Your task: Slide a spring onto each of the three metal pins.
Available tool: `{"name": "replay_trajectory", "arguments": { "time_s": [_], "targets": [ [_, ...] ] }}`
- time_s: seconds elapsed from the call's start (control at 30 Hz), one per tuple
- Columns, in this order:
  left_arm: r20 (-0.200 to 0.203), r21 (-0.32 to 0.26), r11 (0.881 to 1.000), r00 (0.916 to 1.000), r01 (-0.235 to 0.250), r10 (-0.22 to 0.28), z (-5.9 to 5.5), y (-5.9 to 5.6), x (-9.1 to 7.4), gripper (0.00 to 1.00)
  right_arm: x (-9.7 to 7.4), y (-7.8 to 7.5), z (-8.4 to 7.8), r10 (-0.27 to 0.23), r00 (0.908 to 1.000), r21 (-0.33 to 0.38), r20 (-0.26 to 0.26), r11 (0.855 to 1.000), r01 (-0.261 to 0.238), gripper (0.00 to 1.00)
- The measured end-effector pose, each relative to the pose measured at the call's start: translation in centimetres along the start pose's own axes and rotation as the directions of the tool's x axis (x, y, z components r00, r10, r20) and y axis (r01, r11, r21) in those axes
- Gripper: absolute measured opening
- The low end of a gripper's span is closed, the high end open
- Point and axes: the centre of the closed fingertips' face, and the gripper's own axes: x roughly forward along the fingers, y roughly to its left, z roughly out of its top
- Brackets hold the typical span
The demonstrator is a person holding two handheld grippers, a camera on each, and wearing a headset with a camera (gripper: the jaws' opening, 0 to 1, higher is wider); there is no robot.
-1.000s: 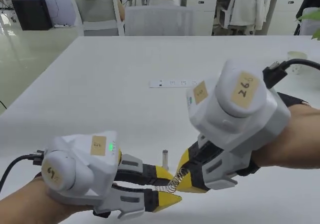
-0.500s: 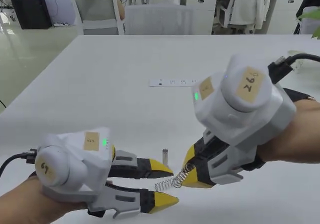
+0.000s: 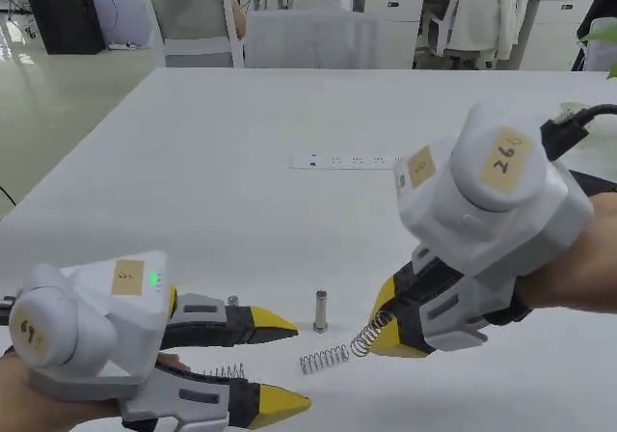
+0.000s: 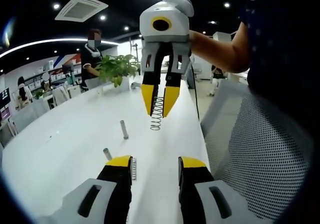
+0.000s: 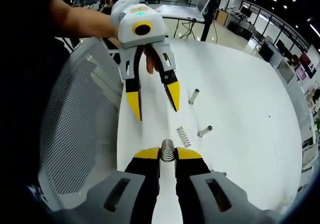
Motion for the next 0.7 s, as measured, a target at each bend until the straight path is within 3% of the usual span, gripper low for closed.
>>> {"name": "replay_trajectory", "arguments": {
  "time_s": [0.37,0.7],
  "targets": [
    [0.008,-0.073,0.993,0.9952,-0.097,0.098,-1.9,1.1,-2.8,0.35,-0.6,-1.0,-0.9,-0.019,0.9997,0.016,-0.013,1.000,0.020,0.08],
    [0.021,-0.131,0.972,0.9797,-0.195,0.199,-3.2,2.0,-4.8,0.41,-1.5,-2.7,-1.8,-0.054,0.9983,0.052,-0.023,0.997,0.055,0.08]
  ]
}}
